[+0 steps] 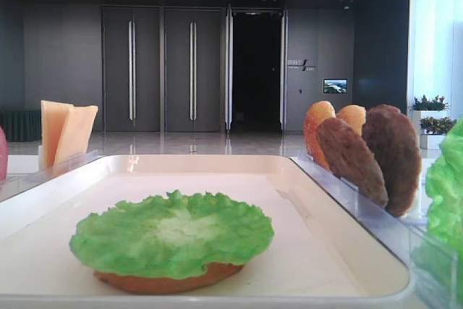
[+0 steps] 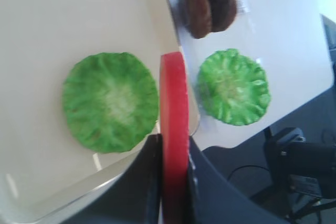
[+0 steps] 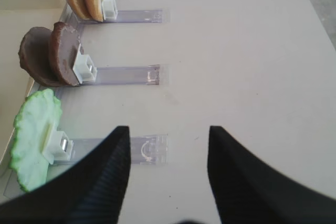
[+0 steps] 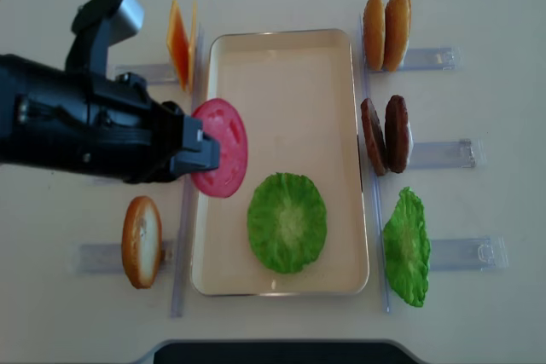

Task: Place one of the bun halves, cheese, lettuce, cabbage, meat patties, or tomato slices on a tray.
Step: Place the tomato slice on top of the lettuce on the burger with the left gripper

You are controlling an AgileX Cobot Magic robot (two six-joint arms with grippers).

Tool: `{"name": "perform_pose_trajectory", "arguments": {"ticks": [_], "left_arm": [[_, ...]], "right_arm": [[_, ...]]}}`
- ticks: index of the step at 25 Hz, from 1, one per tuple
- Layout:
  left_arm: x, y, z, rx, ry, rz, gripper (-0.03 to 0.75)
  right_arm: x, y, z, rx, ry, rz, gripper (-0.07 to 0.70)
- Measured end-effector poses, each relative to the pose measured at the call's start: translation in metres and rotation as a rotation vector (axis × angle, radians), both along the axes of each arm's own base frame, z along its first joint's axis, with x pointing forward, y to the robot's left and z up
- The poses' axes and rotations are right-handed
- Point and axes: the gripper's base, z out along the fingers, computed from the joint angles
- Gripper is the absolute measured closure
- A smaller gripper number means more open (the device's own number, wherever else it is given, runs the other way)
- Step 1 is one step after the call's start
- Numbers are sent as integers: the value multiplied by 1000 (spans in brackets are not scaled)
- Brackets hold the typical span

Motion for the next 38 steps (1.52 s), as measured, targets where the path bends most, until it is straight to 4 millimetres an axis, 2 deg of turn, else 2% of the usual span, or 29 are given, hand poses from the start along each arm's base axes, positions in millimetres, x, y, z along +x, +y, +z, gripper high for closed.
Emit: {"name": "perform_pose_trajectory", "arguments": {"ticks": [8,12,17,21,26,33,38], "left_arm": [[20,-28,-16,-144,14,-106,668],[18,-33,-25,-251,5,-115,668],[5,-28,-61,-323,42,-83,668],[-2,-23,-79,-377,43,-30,668],[-5,-16,-93,-352,49,13,668],[-3,-15,-98,-322,26,11,668],[2,-19,-120,-266,78,-12,668]], "right_arm": [[0,0,0,0,0,0,274],[0,0,0,0,0,0,274],[0,0,0,0,0,6,274],[0,0,0,0,0,23,274],[0,0,0,0,0,25,274],[0,0,0,0,0,25,274],[0,0,0,2,0,27,274]]}}
